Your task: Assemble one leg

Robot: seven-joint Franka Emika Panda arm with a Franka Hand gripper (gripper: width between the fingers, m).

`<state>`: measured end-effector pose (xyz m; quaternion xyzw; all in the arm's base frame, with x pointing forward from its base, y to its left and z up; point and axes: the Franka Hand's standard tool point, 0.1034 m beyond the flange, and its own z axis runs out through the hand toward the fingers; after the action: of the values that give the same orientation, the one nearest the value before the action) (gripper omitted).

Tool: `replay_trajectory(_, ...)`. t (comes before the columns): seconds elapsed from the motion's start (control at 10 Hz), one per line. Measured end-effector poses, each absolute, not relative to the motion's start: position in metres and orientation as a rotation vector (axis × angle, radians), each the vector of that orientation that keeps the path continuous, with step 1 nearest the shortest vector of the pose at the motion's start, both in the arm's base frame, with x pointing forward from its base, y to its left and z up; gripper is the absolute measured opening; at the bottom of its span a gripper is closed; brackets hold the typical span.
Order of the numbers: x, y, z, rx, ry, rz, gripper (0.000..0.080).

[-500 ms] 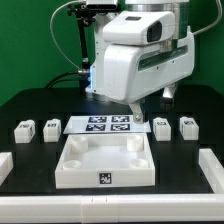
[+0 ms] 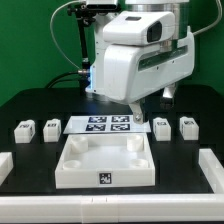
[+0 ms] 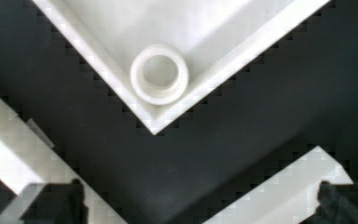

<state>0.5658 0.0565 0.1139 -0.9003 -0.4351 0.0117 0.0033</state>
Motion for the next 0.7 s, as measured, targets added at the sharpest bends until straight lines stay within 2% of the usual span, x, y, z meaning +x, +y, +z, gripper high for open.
replay_trajectory(0.6, 0.565, 0.056, 0.114, -2.822, -1.365, 0.038, 0.0650)
replay_trajectory(0.7, 0.556, 0.052, 0.115, -2.802, -1.406, 0.049, 0.0650)
